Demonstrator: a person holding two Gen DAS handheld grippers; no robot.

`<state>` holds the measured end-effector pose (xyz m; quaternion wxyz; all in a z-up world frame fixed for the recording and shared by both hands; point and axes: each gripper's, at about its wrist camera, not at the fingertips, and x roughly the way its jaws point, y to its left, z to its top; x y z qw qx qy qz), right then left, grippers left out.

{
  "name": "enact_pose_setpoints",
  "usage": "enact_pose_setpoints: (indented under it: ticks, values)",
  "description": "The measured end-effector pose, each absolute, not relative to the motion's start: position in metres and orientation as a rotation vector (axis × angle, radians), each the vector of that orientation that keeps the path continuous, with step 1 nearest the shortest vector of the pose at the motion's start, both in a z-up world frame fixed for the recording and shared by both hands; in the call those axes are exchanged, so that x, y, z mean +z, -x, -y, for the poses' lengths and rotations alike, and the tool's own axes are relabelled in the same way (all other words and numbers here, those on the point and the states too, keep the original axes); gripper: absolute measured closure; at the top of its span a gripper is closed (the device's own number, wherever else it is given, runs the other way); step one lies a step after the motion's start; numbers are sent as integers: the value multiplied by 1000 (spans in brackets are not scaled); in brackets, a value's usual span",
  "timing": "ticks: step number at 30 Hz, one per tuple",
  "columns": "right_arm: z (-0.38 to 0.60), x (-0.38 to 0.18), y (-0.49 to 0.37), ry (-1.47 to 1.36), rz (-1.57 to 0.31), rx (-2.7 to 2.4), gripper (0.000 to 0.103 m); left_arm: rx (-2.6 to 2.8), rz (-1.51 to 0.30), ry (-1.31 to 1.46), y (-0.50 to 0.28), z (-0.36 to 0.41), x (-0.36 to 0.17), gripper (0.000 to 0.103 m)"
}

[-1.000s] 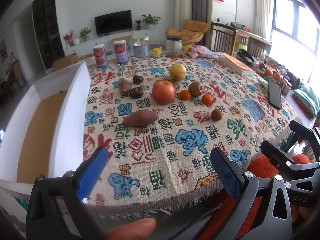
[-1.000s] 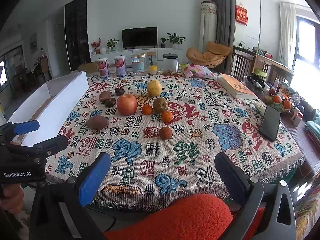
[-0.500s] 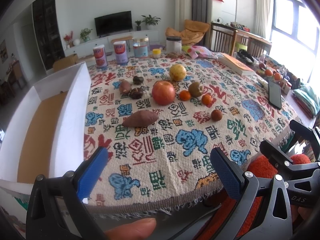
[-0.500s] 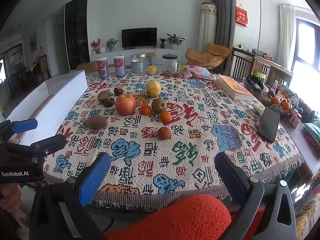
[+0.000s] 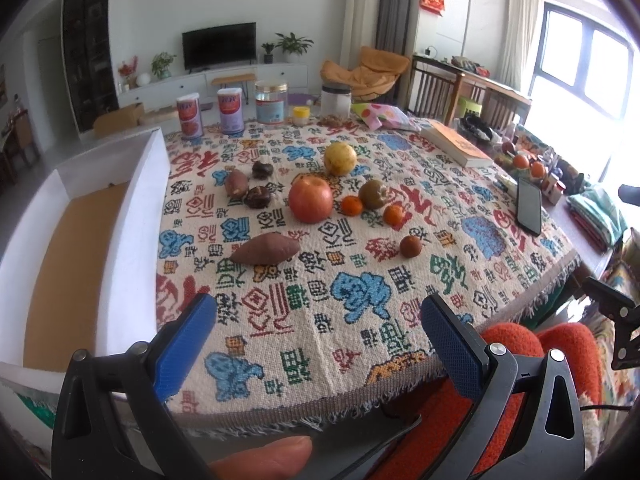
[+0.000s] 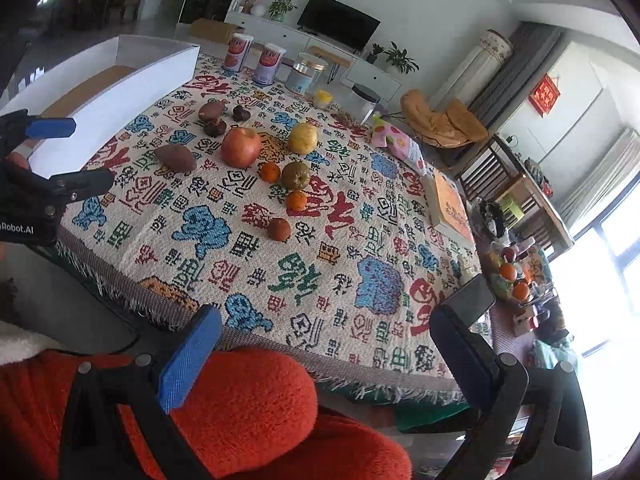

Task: Organize fruits
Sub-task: 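Move the left tool forward over the long sweet potato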

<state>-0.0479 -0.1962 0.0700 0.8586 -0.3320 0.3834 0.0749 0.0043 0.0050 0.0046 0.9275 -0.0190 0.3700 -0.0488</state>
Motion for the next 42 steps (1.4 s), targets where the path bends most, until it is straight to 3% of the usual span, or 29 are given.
enact_pose_setpoints:
  ticks: [2,4,12,23,42]
  values:
    - [203,86,47,747,-789,128,0,-97,-747,42,-6,-1,3,1]
    - [207,89,37,626,-770,161,0,-76,-764,39,-13,1,-5,1]
    - [203,-3,-3,28,-639,188,0,28,-818,-11,-49,-13,-67,1]
    - [210,-28,-7,14,-667,129,0,95,-980,1,-87,-20,-137,1]
    - [207,-30,-6,34,-671,109,0,88,-1016,67,-89,-27,-140,0]
